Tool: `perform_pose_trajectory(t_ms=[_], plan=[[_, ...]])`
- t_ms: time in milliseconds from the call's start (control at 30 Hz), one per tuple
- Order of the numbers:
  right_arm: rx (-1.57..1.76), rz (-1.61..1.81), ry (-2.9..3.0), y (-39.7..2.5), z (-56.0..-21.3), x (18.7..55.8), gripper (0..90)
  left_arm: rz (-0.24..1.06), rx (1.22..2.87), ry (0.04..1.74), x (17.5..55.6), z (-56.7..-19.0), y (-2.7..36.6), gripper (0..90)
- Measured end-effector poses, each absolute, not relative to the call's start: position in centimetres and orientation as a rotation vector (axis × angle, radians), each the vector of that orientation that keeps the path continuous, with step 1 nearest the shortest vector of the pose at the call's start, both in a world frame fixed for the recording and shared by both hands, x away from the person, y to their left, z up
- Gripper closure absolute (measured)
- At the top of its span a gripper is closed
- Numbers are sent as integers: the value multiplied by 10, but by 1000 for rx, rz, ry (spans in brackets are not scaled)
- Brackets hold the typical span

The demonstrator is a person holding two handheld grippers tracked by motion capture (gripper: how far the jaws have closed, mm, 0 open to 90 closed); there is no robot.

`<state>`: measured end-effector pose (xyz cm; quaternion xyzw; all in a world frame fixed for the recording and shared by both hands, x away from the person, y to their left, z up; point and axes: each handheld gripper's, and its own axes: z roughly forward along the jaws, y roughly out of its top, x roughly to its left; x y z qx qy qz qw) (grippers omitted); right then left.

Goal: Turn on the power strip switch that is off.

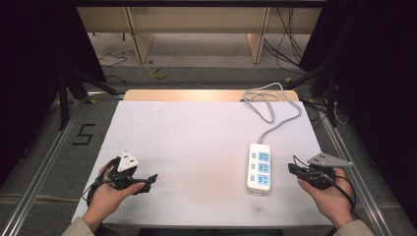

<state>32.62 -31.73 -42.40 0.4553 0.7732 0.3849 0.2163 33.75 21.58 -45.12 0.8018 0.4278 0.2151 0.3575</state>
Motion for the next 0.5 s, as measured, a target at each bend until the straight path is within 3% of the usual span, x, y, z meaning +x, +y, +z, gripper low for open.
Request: perform_pose_trajectory(t_ms=[500], plan=[[1262, 1074, 2152, -311, -422, 329, 900, 553, 2073, 1099, 337, -451, 214, 157]])
